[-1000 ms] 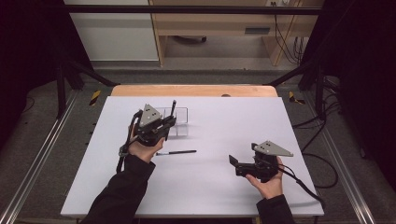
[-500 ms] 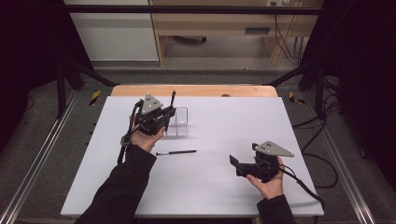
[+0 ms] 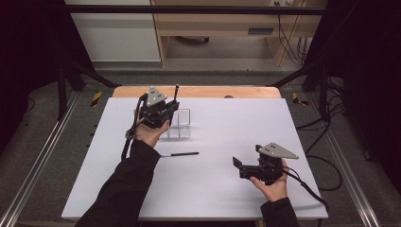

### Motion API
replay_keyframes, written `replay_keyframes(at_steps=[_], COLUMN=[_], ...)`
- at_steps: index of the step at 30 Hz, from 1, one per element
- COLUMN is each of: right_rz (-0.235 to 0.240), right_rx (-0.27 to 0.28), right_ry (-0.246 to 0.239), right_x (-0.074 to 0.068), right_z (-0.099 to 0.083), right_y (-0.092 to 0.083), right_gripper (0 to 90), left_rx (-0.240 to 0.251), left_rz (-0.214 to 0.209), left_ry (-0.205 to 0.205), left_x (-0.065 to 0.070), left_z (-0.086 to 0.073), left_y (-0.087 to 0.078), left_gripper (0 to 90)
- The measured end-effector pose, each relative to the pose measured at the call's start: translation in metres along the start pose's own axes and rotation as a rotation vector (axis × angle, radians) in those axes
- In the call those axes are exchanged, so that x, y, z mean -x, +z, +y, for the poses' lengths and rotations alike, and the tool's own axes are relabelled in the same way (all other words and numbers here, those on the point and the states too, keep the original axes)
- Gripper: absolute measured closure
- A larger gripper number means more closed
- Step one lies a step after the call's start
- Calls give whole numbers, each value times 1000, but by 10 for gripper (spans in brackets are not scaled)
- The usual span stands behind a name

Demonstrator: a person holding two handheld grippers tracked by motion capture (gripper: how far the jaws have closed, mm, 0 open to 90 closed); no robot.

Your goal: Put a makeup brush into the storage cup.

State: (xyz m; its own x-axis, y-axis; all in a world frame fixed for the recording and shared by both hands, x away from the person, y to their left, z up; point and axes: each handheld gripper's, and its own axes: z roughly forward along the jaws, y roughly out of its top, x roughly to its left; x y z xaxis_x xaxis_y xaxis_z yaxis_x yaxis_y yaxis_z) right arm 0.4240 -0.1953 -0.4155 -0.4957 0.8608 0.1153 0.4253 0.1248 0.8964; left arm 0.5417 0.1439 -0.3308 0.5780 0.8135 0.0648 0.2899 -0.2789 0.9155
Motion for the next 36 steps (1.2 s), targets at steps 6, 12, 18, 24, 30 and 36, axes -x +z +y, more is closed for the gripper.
replay_keyframes(at_steps=[6,12,18,24,30,36], right_rz=[-2,0,2,4,2,6], right_rx=[-4,-6,-5,-4,-9,-4], right_ry=[2,1,2,3,3,10], right_x=[0,0,0,0,0,0], right_z=[0,0,-1,-1,-1,-1], right_y=[1,1,2,2,3,2], right_gripper=[34,33,33,33,26,25], left_rx=[3,3,2,12,13,5], left_rz=[13,21,23,27,35,43], left_ry=[-8,-21,-25,-36,-52,-54], left_x=[-7,-13,-16,-19,-25,-29], left_z=[2,2,1,-1,-3,-7], left_y=[7,17,26,33,38,44], left_gripper=[826,826,826,826,826,826])
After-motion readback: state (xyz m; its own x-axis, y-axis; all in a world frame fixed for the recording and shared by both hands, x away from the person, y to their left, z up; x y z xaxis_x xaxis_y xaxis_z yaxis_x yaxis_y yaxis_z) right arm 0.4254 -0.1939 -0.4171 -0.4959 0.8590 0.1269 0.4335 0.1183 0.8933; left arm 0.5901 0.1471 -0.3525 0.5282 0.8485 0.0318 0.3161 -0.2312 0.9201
